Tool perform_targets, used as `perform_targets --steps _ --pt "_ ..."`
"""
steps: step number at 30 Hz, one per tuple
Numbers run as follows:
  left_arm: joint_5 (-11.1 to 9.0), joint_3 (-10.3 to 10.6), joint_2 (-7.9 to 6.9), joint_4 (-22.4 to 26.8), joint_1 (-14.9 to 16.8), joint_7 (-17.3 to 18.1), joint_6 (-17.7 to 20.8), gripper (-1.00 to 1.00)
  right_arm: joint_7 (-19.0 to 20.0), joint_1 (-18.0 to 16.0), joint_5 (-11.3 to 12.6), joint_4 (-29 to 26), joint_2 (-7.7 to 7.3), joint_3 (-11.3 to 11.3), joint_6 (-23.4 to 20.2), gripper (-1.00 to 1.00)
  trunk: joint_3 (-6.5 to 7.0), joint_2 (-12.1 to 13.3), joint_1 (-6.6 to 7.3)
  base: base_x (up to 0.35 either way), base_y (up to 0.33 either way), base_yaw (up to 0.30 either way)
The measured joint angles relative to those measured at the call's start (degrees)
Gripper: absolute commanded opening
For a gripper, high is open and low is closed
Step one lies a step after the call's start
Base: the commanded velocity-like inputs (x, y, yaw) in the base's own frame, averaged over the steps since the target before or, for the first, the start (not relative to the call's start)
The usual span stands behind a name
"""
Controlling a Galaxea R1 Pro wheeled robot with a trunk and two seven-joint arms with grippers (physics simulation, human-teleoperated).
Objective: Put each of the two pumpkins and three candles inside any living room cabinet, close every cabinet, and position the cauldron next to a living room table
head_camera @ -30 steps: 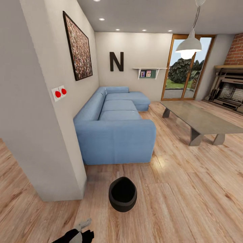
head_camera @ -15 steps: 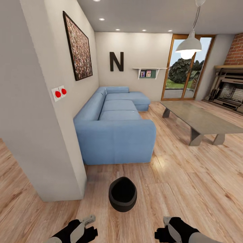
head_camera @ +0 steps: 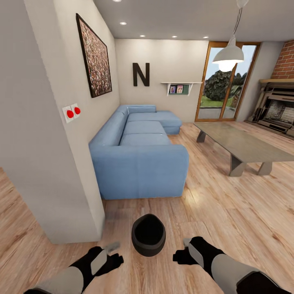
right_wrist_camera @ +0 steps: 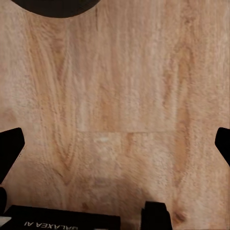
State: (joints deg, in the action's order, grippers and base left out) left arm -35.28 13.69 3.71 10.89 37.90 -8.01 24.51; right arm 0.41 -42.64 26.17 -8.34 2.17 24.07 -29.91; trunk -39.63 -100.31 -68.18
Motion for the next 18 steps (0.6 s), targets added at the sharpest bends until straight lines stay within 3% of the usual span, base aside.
perform_targets --steps 7,9,12,18 --pt "0.30 0.21 1.40 3.57 0.63 0.12 -0.25 1.00 -0.08 -0.28 0.03 -0.14 0.89 0.00 0.00 1.00 0.00 0.00 0.00 0.000 0.000 0.000" --pt "1.46 0.94 2.18 4.30 0.65 0.12 -0.35 1.00 -0.09 -0.29 0.01 -0.10 1.19 0.00 0.17 1.00 0.00 0.00 0.00 0.000 0.000 0.000" --pt "4.82 2.73 2.92 4.66 0.66 0.18 -0.52 1.00 -0.09 -0.30 -0.02 0.07 1.46 0.01 0.49 1.00 0.00 0.00 0.00 0.000 0.000 0.000" --pt "6.14 3.33 3.17 4.64 0.67 0.20 -0.57 1.00 -0.04 -0.30 -0.03 0.20 1.46 0.07 0.90 1.00 0.00 0.00 0.02 0.143 0.000 0.000"
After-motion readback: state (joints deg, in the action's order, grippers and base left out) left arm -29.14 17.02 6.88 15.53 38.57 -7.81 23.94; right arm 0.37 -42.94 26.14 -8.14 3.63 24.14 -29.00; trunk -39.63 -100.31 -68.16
